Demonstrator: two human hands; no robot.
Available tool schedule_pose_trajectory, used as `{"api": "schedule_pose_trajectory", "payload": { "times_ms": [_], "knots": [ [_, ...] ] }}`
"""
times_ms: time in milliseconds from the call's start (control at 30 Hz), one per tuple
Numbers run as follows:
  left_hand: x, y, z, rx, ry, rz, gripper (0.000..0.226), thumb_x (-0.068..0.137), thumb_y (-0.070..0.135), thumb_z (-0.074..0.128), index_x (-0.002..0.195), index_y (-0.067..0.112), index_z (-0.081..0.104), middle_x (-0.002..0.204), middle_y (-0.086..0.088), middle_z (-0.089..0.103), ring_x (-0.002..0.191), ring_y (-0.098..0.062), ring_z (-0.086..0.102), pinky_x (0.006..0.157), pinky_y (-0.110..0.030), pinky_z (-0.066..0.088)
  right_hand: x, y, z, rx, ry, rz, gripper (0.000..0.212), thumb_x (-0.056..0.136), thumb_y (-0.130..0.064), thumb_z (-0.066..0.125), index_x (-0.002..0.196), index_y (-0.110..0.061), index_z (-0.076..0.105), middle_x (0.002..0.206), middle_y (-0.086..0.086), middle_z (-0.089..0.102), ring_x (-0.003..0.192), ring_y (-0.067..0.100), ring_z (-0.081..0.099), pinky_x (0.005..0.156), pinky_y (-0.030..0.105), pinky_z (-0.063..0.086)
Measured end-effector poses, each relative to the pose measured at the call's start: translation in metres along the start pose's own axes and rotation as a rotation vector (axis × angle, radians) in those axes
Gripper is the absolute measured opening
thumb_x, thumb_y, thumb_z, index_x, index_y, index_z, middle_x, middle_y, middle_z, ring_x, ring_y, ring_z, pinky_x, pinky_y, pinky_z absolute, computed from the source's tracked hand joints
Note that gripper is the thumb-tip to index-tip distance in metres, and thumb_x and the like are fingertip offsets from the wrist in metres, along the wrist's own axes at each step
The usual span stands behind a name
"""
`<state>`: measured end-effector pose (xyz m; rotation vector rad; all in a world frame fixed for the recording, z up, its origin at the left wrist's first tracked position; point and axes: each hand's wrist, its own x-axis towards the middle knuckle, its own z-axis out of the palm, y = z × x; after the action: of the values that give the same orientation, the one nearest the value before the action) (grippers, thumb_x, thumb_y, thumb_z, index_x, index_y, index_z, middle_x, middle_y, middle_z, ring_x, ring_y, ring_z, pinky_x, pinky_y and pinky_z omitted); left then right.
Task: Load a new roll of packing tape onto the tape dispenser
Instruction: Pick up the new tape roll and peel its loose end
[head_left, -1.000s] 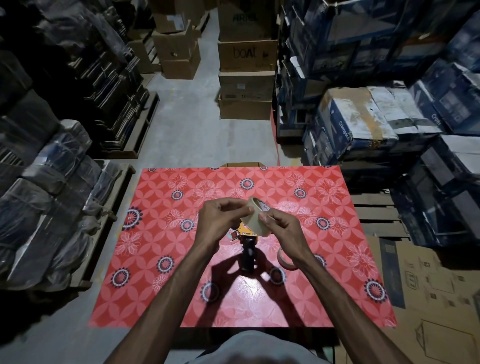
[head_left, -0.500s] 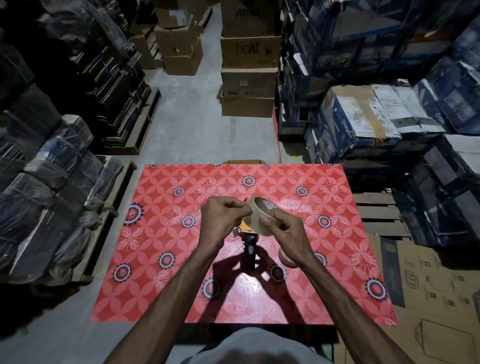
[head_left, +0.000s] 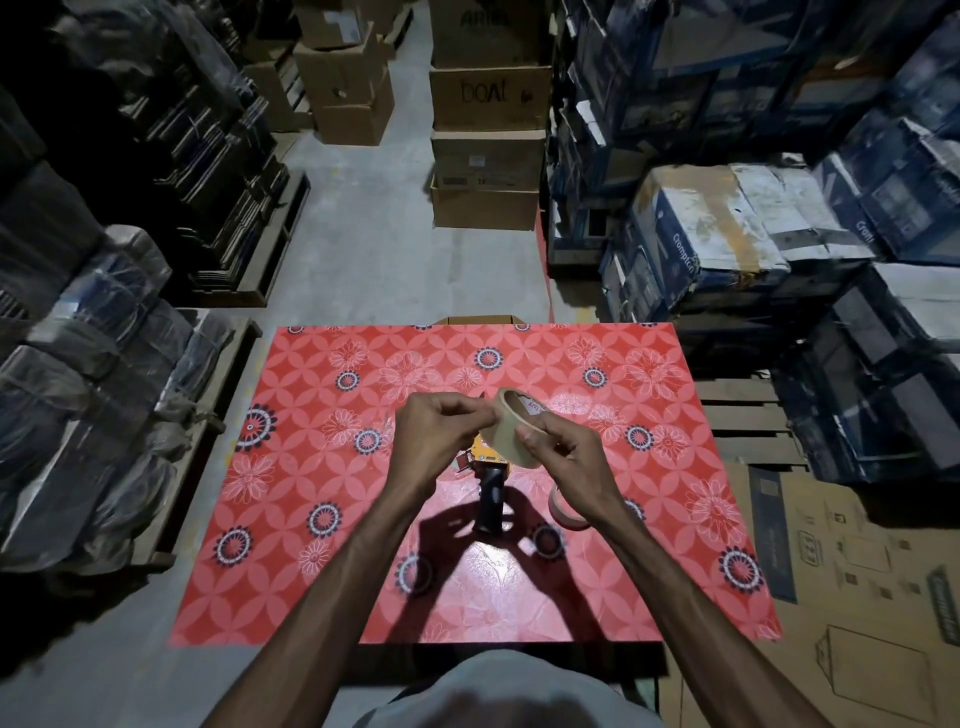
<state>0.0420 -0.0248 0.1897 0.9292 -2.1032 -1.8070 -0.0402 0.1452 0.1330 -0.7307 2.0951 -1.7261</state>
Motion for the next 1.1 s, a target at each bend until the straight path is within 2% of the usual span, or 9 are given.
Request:
{"api": "schedule_pose_trajectory", "payload": {
  "times_ms": [67, 167, 300, 467, 667, 767, 867, 1033, 1100],
  "knots": [
    [0.003, -0.001, -0.001, -0.009, 0.001, 0.005, 0.006, 0.084, 0.005, 0.082, 0.082, 0.009, 0.086, 0.085, -0.005, 0.083, 0.093, -0.049, 0.074, 0.087, -0.061, 0.062, 0.001, -0.002, 0.000, 0.007, 0.002, -0.001, 0.049, 0.095, -0.049, 0.063, 0.075, -0.004, 0.060, 0.068, -0.006, 0.045, 0.065, 0.009, 0.039, 0.063, 0.029, 0.030],
    [0.007, 0.002, 0.002, -0.001, 0.015, 0.005, 0.008, 0.081, -0.001, 0.081, 0.075, 0.004, 0.083, 0.082, -0.006, 0.082, 0.088, -0.052, 0.074, 0.081, -0.062, 0.062, 0.002, -0.006, 0.001, -0.054, -0.001, -0.009, 0.030, 0.100, -0.033, 0.067, 0.070, -0.032, 0.064, 0.066, -0.016, 0.050, 0.064, 0.002, 0.042, 0.062, 0.022, 0.032],
    [0.010, 0.002, 0.004, 0.037, 0.007, -0.013, 0.017, 0.080, -0.001, 0.083, 0.069, 0.012, 0.082, 0.077, 0.000, 0.081, 0.084, -0.040, 0.078, 0.081, -0.053, 0.066, 0.002, -0.004, -0.001, -0.108, -0.008, -0.007, 0.045, 0.102, -0.018, 0.068, 0.073, -0.052, 0.065, 0.070, -0.022, 0.060, 0.067, -0.001, 0.052, 0.064, 0.016, 0.037],
    [0.009, -0.010, 0.013, 0.081, 0.049, 0.068, 0.012, 0.081, 0.003, 0.082, 0.076, 0.013, 0.085, 0.075, 0.003, 0.081, 0.071, -0.013, 0.078, 0.082, -0.044, 0.067, 0.001, 0.007, 0.003, 0.003, 0.001, 0.069, 0.031, 0.100, -0.037, 0.067, 0.073, -0.022, 0.065, 0.068, -0.015, 0.052, 0.066, 0.005, 0.046, 0.066, 0.028, 0.036],
    [0.010, -0.017, 0.007, 0.022, -0.054, 0.023, 0.030, 0.070, 0.029, 0.089, 0.100, 0.025, 0.086, 0.100, 0.005, 0.084, 0.100, -0.013, 0.079, 0.094, -0.047, 0.064, 0.002, 0.002, 0.005, 0.223, 0.000, 0.120, 0.054, 0.090, -0.061, 0.068, 0.076, -0.009, 0.062, 0.074, 0.015, 0.048, 0.075, 0.020, 0.045, 0.072, 0.038, 0.033],
    [0.015, -0.014, 0.000, -0.028, -0.169, -0.057, 0.051, 0.068, 0.032, 0.084, 0.118, 0.033, 0.078, 0.108, 0.001, 0.081, 0.106, -0.016, 0.075, 0.093, -0.044, 0.064, 0.003, -0.005, 0.003, 0.223, -0.066, 0.154, 0.039, 0.096, -0.047, 0.067, 0.073, -0.015, 0.065, 0.073, 0.004, 0.051, 0.075, 0.018, 0.046, 0.071, 0.033, 0.036],
    [0.017, -0.011, -0.005, -0.069, -0.299, -0.063, 0.051, 0.087, 0.007, 0.075, 0.134, 0.029, 0.074, 0.089, 0.007, 0.078, 0.085, -0.011, 0.069, 0.076, -0.026, 0.059, 0.008, -0.006, 0.000, 0.188, -0.127, 0.199, 0.033, 0.104, -0.023, 0.064, 0.071, -0.021, 0.064, 0.069, -0.010, 0.055, 0.068, 0.009, 0.051, 0.065, 0.020, 0.041],
    [0.017, -0.007, -0.006, -0.028, -0.301, -0.112, 0.044, 0.068, 0.021, 0.076, 0.111, 0.031, 0.079, 0.097, -0.018, 0.075, 0.087, -0.025, 0.067, 0.079, -0.040, 0.055, 0.014, -0.005, -0.005, 0.212, -0.196, 0.208, 0.045, 0.096, -0.035, 0.068, 0.076, 0.005, 0.058, 0.073, 0.007, 0.059, 0.067, 0.013, 0.058, 0.064, 0.023, 0.044],
    [0.018, -0.007, -0.002, -0.027, -0.279, -0.128, 0.043, 0.065, 0.021, 0.076, 0.107, 0.030, 0.079, 0.089, -0.012, 0.074, 0.084, -0.026, 0.066, 0.078, -0.041, 0.054, 0.016, -0.006, -0.006, 0.222, -0.197, 0.210, 0.053, 0.093, -0.042, 0.068, 0.077, 0.008, 0.056, 0.076, 0.013, 0.054, 0.069, 0.017, 0.054, 0.065, 0.029, 0.042]
  ]
}}
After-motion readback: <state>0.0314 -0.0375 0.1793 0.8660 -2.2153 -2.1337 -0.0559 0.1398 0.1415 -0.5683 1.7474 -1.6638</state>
